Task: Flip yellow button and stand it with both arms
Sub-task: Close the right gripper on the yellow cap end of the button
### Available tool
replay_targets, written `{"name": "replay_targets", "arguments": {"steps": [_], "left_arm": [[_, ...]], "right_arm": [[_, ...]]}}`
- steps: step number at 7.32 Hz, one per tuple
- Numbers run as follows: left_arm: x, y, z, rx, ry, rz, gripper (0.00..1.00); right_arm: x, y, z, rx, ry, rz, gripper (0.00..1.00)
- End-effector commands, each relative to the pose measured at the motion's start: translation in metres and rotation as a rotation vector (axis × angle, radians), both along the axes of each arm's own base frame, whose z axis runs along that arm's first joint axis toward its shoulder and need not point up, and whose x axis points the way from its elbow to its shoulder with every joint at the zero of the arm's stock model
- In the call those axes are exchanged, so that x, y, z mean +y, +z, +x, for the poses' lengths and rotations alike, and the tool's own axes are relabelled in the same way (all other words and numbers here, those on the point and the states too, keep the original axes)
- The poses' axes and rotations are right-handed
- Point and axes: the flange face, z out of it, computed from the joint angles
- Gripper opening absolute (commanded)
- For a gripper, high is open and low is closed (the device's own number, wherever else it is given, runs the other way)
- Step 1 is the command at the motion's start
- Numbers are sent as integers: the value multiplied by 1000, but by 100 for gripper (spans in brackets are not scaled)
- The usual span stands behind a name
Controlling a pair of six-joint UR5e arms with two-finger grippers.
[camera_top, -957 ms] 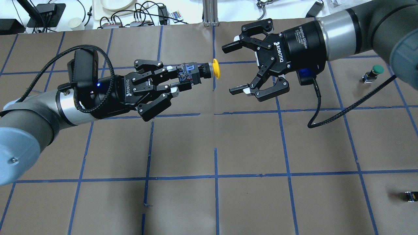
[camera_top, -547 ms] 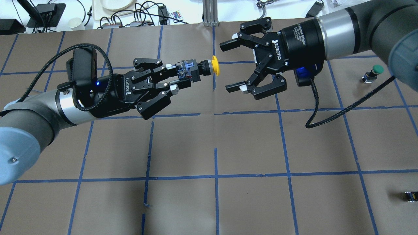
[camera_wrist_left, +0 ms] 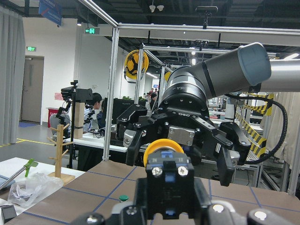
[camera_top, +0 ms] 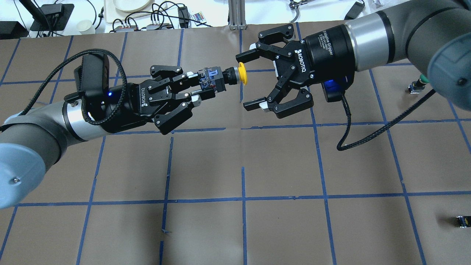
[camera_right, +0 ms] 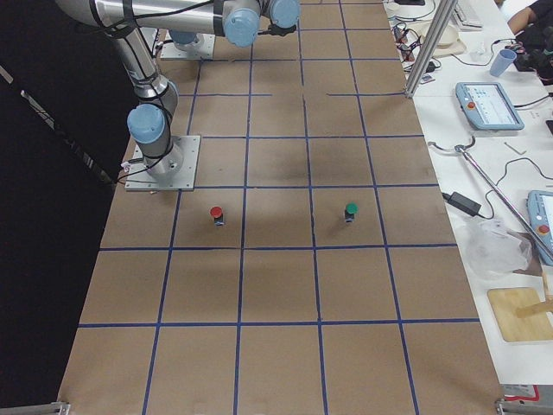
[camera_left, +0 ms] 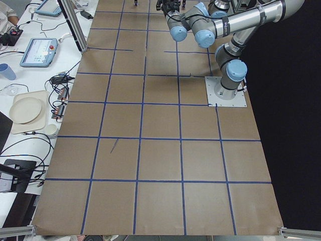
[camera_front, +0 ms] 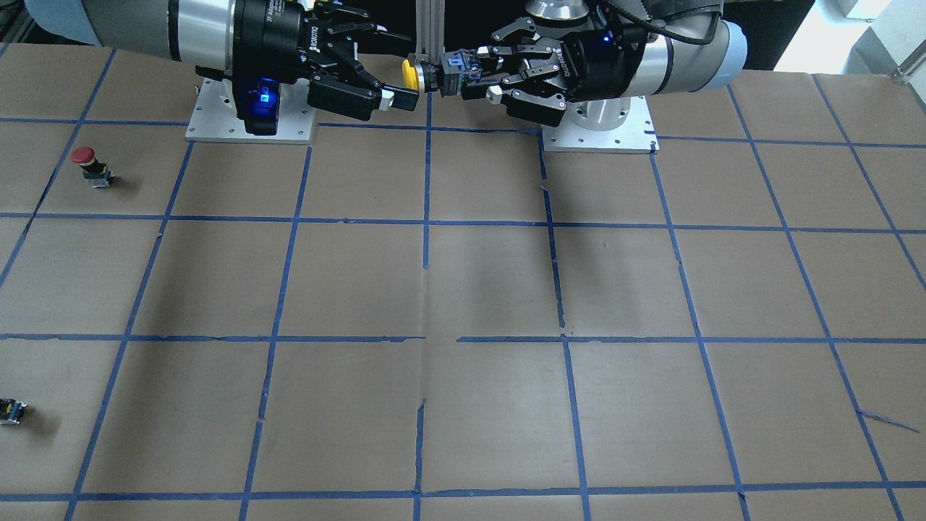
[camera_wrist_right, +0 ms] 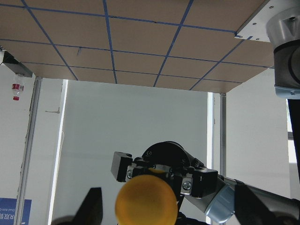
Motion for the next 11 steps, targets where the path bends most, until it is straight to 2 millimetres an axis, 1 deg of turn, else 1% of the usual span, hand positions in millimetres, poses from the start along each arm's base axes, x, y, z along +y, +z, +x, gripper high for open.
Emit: {"name": "replay_targets", "arguments": {"steps": [1,4,5,6,7,8,10,11], "left_arm": [[-1,1,0,12,8,-2,11],[0,2,0,10,6,-1,11],[0,2,0,12,7,3,12],[1,2,-1,12,3,12,21],[1,2,-1,15,-1,44,74],[3,5,-1,18,-7,76,100],[3,10,-1,20,-10,96,100],[1,11,5,-13,-24,178,100]], "right_arm": [[-2,2,1,-27,-11,-1,79],[-4,0,-3,-29,-21,3,21],[-5,1,-3,-36,-25,1,18],[-6,2,-3,-47,-30,0,15],[-6,3,-3,-47,-30,-1,13],[-7,2,-4,-48,-33,3,13],[-7,4,-4,-50,-33,0,12],[-9,6,-6,-47,-37,-3,12]]}}
